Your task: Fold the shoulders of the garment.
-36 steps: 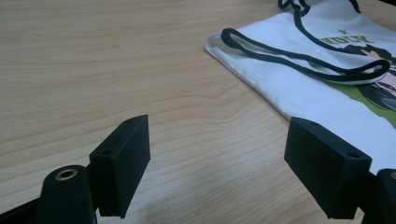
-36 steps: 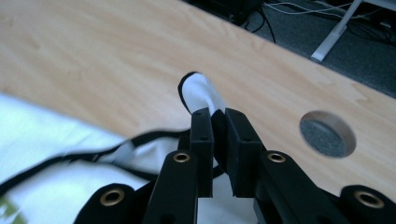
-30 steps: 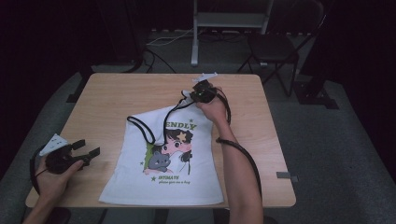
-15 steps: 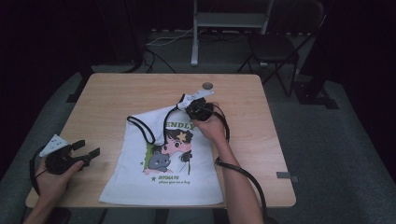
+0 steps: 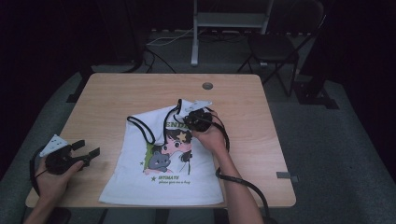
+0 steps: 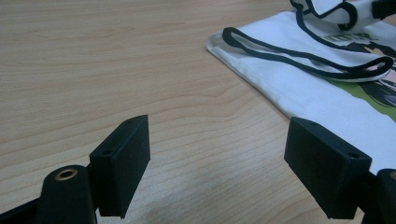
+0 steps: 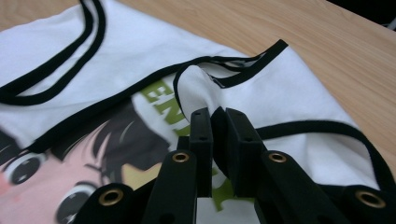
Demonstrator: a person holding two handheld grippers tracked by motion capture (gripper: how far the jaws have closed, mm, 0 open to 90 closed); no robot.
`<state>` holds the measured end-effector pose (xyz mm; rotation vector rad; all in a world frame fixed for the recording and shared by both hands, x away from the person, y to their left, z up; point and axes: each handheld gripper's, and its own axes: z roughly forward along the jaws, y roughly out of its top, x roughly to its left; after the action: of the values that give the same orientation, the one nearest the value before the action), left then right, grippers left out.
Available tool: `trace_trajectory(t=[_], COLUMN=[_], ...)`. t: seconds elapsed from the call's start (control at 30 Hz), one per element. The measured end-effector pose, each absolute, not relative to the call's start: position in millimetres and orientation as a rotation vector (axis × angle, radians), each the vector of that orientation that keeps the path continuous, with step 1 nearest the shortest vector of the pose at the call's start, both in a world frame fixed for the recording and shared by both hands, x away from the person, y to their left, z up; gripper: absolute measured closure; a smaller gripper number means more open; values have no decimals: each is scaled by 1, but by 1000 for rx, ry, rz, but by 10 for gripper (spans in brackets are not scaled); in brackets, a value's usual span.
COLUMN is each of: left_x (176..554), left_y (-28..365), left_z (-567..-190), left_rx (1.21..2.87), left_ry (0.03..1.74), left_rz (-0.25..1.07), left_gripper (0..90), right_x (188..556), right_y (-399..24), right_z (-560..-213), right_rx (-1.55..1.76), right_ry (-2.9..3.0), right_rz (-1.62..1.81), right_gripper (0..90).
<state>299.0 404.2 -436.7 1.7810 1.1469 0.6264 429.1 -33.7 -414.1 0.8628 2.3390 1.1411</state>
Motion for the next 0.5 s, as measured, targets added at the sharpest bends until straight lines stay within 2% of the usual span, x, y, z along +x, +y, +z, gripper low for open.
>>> trace_trajectory(t=[0.5], left_x=[299], left_y=[403], left_z=[-437], left_rx=[1787], left_ry=[1144], left_rz=[633], left_gripper=[221], right_x=[402], right_y=[-32], right_z=[-420], right_rx=[783], right_ry=[2378], right_rz=[1133], right_gripper=[821])
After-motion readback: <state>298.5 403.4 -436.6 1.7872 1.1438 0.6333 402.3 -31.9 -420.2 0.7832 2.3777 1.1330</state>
